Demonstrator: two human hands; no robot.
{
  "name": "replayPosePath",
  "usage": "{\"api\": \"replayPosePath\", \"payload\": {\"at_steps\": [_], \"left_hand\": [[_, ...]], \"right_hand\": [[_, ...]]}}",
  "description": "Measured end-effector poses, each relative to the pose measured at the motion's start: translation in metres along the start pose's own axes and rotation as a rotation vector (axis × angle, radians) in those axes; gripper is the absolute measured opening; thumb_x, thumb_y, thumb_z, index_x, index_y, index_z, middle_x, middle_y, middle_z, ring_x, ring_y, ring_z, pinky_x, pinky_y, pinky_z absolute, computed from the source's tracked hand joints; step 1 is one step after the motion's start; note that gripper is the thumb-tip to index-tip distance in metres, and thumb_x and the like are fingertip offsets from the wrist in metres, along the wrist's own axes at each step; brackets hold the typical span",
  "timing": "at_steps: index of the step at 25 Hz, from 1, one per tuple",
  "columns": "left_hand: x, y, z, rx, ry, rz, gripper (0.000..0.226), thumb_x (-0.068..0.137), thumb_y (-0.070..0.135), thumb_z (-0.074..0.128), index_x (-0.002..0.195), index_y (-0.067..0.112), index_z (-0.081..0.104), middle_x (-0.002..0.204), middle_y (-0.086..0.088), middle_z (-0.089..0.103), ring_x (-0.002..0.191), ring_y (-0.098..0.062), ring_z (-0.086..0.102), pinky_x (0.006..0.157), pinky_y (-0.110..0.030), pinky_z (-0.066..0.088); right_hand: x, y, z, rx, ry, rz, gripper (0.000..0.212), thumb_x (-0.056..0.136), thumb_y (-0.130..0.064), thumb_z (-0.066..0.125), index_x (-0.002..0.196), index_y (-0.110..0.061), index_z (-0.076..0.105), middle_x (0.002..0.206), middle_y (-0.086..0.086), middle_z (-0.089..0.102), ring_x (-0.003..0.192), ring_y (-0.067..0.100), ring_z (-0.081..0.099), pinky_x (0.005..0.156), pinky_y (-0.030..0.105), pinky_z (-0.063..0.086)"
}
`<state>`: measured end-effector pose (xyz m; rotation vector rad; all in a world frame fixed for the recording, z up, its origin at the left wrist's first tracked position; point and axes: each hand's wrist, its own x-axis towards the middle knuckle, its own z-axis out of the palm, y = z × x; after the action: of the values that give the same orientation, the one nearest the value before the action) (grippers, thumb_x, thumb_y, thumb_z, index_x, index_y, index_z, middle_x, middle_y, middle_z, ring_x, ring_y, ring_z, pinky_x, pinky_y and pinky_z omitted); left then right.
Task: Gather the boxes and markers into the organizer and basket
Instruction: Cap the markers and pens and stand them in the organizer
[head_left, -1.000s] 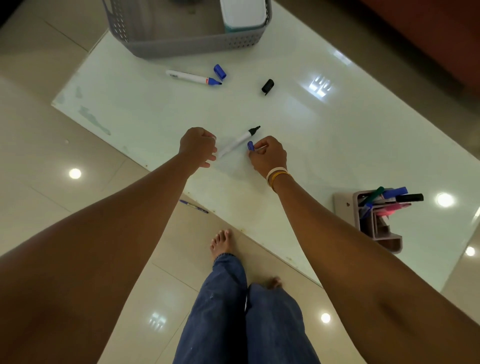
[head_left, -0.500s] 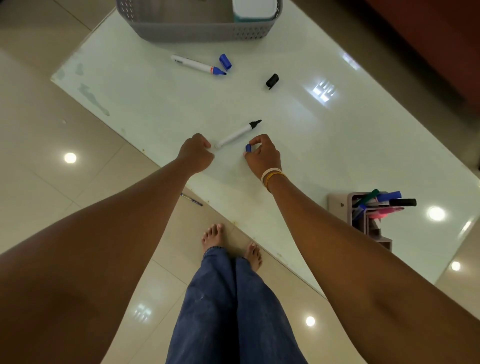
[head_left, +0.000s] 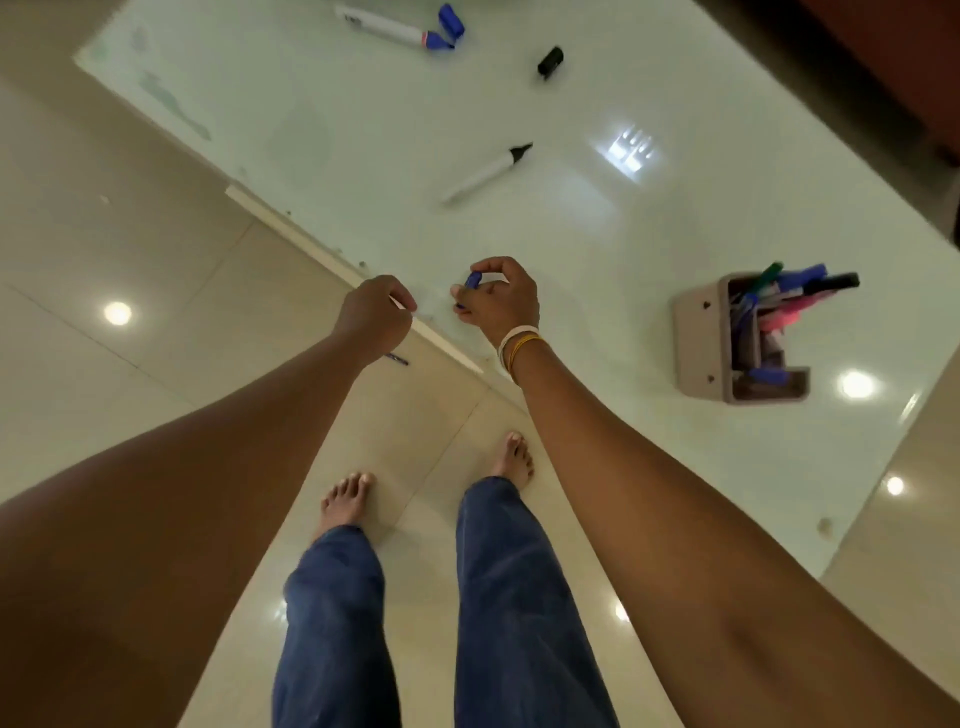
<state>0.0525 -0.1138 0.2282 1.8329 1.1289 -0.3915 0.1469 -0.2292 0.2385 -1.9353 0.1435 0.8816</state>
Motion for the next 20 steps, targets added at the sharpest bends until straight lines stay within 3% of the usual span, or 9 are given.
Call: {"api": "replayPosePath", "payload": {"at_steps": [2,4,6,9,12,14,18,20], "left_hand": [[-0.011,-0.020,-0.008,0.086,-0.120,0.000,0.022,0.082,0.003,0.048,0.081,0.020,0.063,0.101,-0.011,0.069,0.090,-0.031,0.067,0.066,-0.029,0.050],[-0.019,-0.042,-0.016,0.133,-0.118,0.007,0.023,0.083,0.004,0.048,0.082,0.019,0.065,0.103,-0.010,0.071,0.094,-0.030,0.068,0.072,-0.030,0.051],[-0.023,-0.071,-0.015,0.169,-0.123,0.006,0.024,0.085,0.006,0.046,0.086,0.018,0.068,0.100,-0.011,0.072,0.090,-0.030,0.069,0.067,-0.029,0.052],[-0.008,-0.118,0.009,0.187,-0.156,-0.044,0.024,0.089,0.008,0.046,0.098,0.011,0.069,0.096,-0.013,0.071,0.081,-0.027,0.065,0.055,-0.028,0.050],[0.033,-0.166,0.051,0.261,-0.203,-0.016,0.024,0.090,0.009,0.048,0.103,0.007,0.068,0.101,-0.017,0.070,0.082,-0.029,0.063,0.058,-0.031,0.051],[0.067,-0.197,0.083,0.395,-0.202,0.107,0.024,0.090,0.009,0.051,0.109,0.005,0.065,0.110,-0.020,0.067,0.090,-0.034,0.064,0.071,-0.035,0.054],[0.154,-0.247,0.131,0.655,-0.172,0.343,0.033,0.091,0.013,0.053,0.124,0.013,0.050,0.120,-0.019,0.057,0.102,-0.035,0.059,0.087,-0.043,0.052],[0.191,-0.266,0.146,0.796,-0.174,0.433,0.038,0.092,0.017,0.054,0.129,0.015,0.045,0.125,-0.019,0.054,0.110,-0.038,0.056,0.091,-0.048,0.050]], "right_hand": [[-0.029,0.027,0.020,-0.001,0.109,-0.040,0.026,0.073,-0.013,0.077,0.084,-0.028,0.058,0.065,0.005,0.070,0.064,0.020,0.072,0.077,0.041,0.060],[-0.054,0.054,0.043,0.001,0.217,-0.066,0.025,0.074,-0.018,0.075,0.082,-0.032,0.056,0.066,0.003,0.071,0.067,0.019,0.072,0.074,0.032,0.058],[-0.072,0.084,0.060,0.026,0.302,-0.048,0.022,0.076,-0.018,0.074,0.086,-0.026,0.055,0.069,0.005,0.072,0.069,0.018,0.069,0.065,0.021,0.051],[-0.065,0.130,0.076,0.064,0.382,-0.008,0.022,0.077,-0.017,0.074,0.087,-0.020,0.054,0.073,0.006,0.071,0.070,0.019,0.068,0.060,0.021,0.046],[-0.033,0.184,0.103,-0.045,0.322,-0.060,0.022,0.077,-0.015,0.074,0.085,-0.018,0.053,0.072,-0.001,0.065,0.075,0.021,0.067,0.066,0.026,0.051],[-0.003,0.229,0.120,-0.175,0.231,-0.141,0.020,0.078,-0.014,0.072,0.086,-0.017,0.054,0.072,-0.001,0.065,0.073,0.021,0.065,0.069,0.029,0.053],[0.073,0.298,0.143,-0.341,0.152,-0.252,0.019,0.080,-0.015,0.072,0.090,-0.017,0.055,0.065,-0.003,0.060,0.063,0.016,0.057,0.057,0.021,0.043],[0.105,0.321,0.148,-0.362,0.134,-0.277,0.019,0.081,-0.016,0.071,0.088,-0.019,0.053,0.061,-0.007,0.056,0.062,0.014,0.055,0.059,0.021,0.044]]}}
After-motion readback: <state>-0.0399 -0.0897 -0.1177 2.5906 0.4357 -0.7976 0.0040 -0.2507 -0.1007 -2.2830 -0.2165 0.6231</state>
